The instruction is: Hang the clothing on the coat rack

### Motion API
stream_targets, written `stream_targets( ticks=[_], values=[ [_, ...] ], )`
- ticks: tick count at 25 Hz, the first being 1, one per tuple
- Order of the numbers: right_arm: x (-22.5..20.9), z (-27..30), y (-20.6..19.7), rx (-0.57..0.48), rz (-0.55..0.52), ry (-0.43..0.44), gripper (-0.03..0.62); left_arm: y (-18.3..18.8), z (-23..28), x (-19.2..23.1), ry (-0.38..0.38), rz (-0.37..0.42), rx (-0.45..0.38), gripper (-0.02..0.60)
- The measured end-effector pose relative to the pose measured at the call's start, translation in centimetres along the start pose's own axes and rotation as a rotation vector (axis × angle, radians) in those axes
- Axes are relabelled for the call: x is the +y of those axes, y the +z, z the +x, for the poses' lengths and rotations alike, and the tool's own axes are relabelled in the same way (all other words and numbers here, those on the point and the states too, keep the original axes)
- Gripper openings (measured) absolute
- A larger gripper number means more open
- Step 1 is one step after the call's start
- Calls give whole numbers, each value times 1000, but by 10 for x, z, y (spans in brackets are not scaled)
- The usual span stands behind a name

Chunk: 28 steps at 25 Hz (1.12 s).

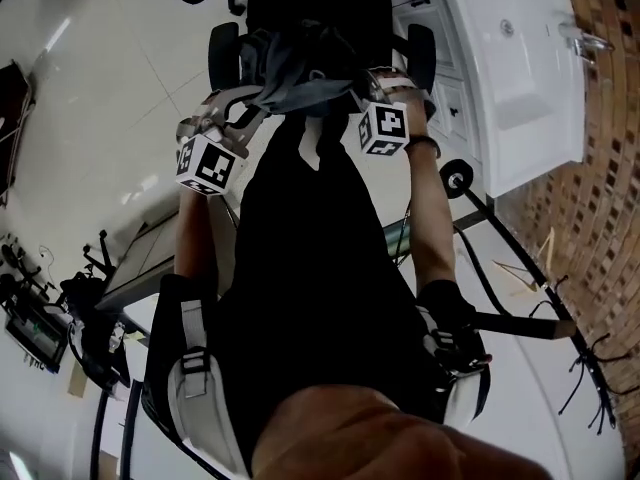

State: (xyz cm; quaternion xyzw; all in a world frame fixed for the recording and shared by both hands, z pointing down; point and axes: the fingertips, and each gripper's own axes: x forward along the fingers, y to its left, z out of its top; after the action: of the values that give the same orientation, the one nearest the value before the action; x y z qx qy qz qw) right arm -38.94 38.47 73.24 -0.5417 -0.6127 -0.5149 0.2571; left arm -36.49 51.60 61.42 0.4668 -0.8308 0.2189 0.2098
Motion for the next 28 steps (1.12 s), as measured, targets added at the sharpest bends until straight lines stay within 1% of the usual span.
stream_targets(
  ticks=[2, 4, 6, 7, 8, 9, 10, 11, 13, 14, 15, 17, 18, 19, 20, 24, 26, 28],
  values=[
    [-31, -60, 11, -78, 209, -120, 15, 17, -2, 21, 3, -74, -89, 31],
    [-59, -126, 21, -193, 386, -232, 15, 50, -4, 36, -23, -140, -215, 31],
    [-75, -192, 33, -333, 492, -317, 15, 98, -13, 44, -81, -213, -350, 31],
    [-78, -225, 39, -405, 525, -340, 15, 126, -19, 46, -126, -228, -420, 31],
    [-75, -256, 44, -474, 562, -352, 15, 157, -26, 46, -184, -216, -498, 31],
    [-69, -287, 48, -543, 614, -362, 15, 189, -36, 44, -255, -184, -588, 31],
    [-60, -318, 54, -616, 665, -383, 15, 222, -48, 39, -336, -140, -685, 31],
    [-50, -349, 60, -686, 690, -418, 15, 255, -61, 31, -420, -91, -777, 31],
    [-30, -409, 72, -802, 663, -521, 15, 311, -85, 7, -596, -8, -916, 31],
    [-19, -437, 76, -844, 634, -586, 15, 336, -91, -9, -698, 14, -964, 31],
    [-7, -462, 77, -872, 612, -658, 15, 359, -93, -26, -810, 15, -1001, 31],
    [20, -505, 66, -887, 607, -813, 15, 400, -84, -64, -1036, -28, -1034, 31],
    [37, -524, 56, -878, 617, -885, 15, 419, -76, -87, -1130, -54, -1033, 31],
    [56, -543, 43, -860, 630, -948, 15, 437, -67, -114, -1206, -75, -1024, 31],
    [80, -561, 30, -836, 646, -1001, 15, 453, -58, -145, -1265, -90, -1011, 31],
    [186, -622, -22, -698, 747, -1157, 15, 501, -26, -280, -1419, -125, -948, 31],
    [231, -644, -42, -628, 795, -1202, 15, 521, -16, -338, -1476, -133, -924, 29],
    [273, -664, -59, -578, 828, -1227, 15, 537, -9, -389, -1519, -142, -908, 29]
  ],
)
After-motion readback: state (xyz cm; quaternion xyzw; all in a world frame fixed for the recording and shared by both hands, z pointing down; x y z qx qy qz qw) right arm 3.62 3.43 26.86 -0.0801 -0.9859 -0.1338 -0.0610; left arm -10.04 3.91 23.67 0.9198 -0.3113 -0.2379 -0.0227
